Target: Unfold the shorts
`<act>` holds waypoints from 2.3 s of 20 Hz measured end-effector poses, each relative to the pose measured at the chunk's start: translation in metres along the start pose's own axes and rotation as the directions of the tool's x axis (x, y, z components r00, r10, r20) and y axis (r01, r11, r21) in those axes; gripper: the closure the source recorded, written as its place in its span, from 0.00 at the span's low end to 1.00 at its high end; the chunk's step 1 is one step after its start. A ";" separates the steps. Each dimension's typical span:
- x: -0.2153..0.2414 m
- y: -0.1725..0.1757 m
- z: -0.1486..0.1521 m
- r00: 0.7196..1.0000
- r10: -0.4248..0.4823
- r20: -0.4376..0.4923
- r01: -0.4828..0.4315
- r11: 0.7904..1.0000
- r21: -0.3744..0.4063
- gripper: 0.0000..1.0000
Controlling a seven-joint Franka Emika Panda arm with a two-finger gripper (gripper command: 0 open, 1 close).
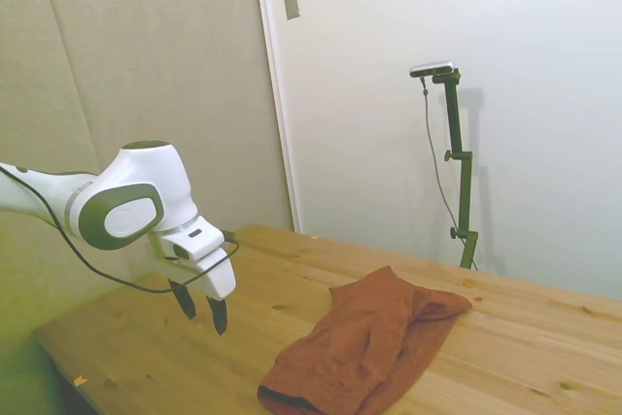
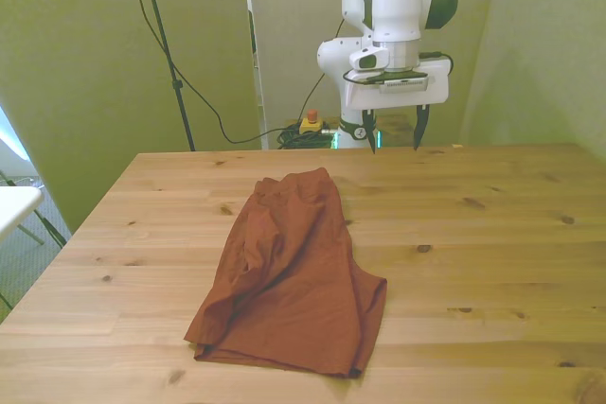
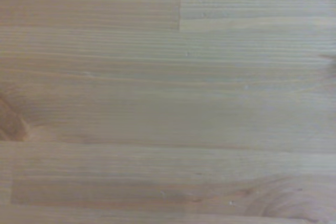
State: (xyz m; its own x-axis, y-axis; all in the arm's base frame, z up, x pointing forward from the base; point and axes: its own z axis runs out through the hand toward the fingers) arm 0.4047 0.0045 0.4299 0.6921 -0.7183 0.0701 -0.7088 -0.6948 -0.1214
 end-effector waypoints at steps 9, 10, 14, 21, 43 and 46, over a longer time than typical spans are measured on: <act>0.014 0.014 -0.019 0.998 0.030 -0.049 -0.030 1.000 0.006 0.00; 0.024 0.023 -0.027 0.997 0.053 -0.055 -0.052 0.998 0.018 0.00; 0.083 0.078 -0.057 0.983 0.168 -0.071 -0.163 0.984 0.067 0.00; 0.186 0.144 -0.035 0.952 0.306 0.005 -0.306 0.950 0.060 0.00; 0.256 0.201 0.061 0.898 0.223 0.378 -0.295 0.945 0.142 1.00; 0.256 0.195 0.067 0.899 0.206 0.386 -0.278 0.950 0.140 1.00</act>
State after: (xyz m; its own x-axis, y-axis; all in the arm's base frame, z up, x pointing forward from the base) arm 0.4530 -0.3125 0.3577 0.5288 -0.7759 -0.3441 -0.8470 -0.4558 -0.2736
